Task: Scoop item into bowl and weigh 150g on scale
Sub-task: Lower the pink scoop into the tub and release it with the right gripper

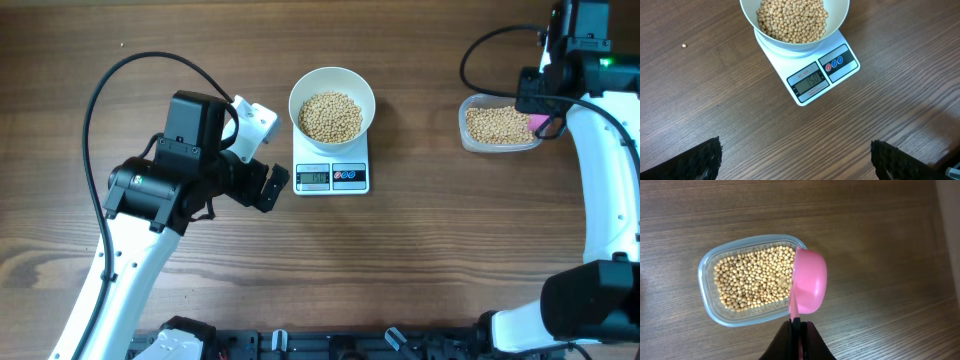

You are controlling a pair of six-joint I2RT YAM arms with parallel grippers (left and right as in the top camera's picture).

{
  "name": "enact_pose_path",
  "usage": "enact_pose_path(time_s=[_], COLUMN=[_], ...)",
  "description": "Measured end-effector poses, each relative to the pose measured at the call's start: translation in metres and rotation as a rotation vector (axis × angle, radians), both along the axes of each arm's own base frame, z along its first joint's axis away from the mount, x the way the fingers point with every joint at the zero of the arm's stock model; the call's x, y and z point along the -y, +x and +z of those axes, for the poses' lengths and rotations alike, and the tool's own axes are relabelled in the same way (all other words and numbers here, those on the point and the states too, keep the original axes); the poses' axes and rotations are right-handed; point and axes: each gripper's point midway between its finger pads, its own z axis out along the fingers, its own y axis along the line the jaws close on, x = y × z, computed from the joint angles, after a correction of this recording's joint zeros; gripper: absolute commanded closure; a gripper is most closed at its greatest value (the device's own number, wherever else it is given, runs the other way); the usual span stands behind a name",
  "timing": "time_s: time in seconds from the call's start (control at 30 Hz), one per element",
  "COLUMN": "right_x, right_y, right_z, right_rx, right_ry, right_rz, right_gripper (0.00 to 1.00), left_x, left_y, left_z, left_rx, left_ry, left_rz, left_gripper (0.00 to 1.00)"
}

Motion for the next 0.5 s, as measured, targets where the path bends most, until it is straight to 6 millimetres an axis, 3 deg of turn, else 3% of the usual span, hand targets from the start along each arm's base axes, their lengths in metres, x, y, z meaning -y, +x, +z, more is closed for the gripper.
enact_pose_path(time_s=[0.2, 0.5], right_x=[-0.035, -0.044], right_y=[0.006, 0.007], right_z=[0.003, 0.003], right_rx=[-0.012, -0.017], right_ry=[-0.063, -0.077], right_rz=[0.121, 0.155], right_gripper=[0.96, 0.96], left_x=[0.000, 0.000], left_y=[0.000, 0.000], left_z=[0.000, 0.000], left_rx=[0.000, 0.000], left_ry=[0.000, 0.000], left_rz=[-0.001, 0.000], left_gripper=[0.00, 0.00])
